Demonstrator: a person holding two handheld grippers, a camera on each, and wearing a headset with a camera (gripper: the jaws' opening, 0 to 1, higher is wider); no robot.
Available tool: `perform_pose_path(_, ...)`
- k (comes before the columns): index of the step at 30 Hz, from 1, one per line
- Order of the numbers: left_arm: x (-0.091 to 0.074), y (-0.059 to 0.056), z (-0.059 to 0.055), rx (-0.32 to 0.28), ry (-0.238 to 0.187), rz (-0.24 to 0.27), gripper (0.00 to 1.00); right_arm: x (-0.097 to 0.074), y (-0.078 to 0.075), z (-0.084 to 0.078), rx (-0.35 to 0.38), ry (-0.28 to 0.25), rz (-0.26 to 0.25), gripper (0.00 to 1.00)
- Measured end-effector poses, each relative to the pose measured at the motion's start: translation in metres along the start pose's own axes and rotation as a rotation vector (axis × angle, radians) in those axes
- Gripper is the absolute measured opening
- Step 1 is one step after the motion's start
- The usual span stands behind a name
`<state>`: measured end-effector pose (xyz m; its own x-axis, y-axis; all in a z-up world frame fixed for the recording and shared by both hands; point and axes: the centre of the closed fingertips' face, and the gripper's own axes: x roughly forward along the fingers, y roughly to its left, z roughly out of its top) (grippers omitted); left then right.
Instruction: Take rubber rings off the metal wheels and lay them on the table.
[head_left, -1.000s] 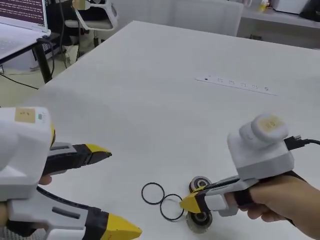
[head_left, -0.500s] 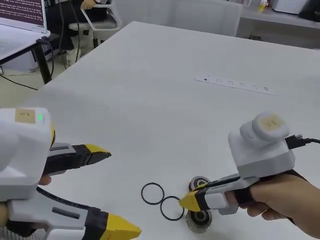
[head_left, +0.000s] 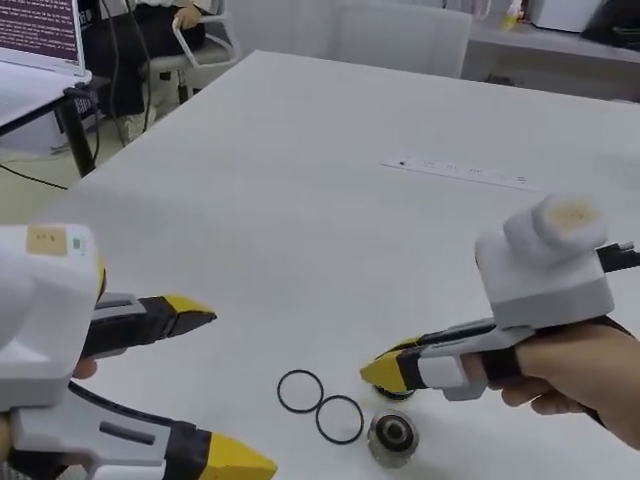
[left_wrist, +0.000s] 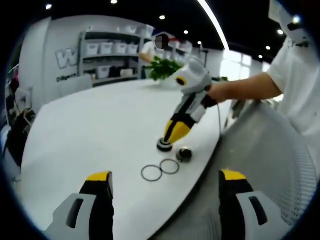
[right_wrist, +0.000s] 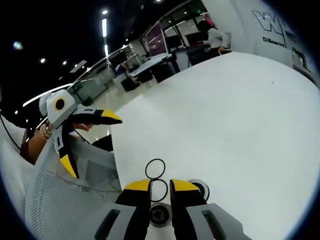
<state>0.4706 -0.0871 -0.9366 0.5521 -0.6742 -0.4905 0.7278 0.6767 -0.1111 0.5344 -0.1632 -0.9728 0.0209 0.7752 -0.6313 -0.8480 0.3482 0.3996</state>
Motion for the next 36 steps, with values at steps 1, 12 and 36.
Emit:
perform_pose_path(1,0.000,0.000,0.000,0.000,0.000,0.000,0.88,-0.003,0.000,0.002,-0.001,-0.009,-0.006,0.11)
perform_pose_path(12,0.000,-0.002,-0.001,0.004,0.007,-0.006,0.88,-0.026,-0.009,0.023,-0.008,-0.096,-0.049,0.12)
perform_pose_path(36,0.001,-0.002,0.000,-0.002,0.006,-0.015,0.88,-0.052,-0.038,0.027,0.022,-0.192,-0.125,0.13)
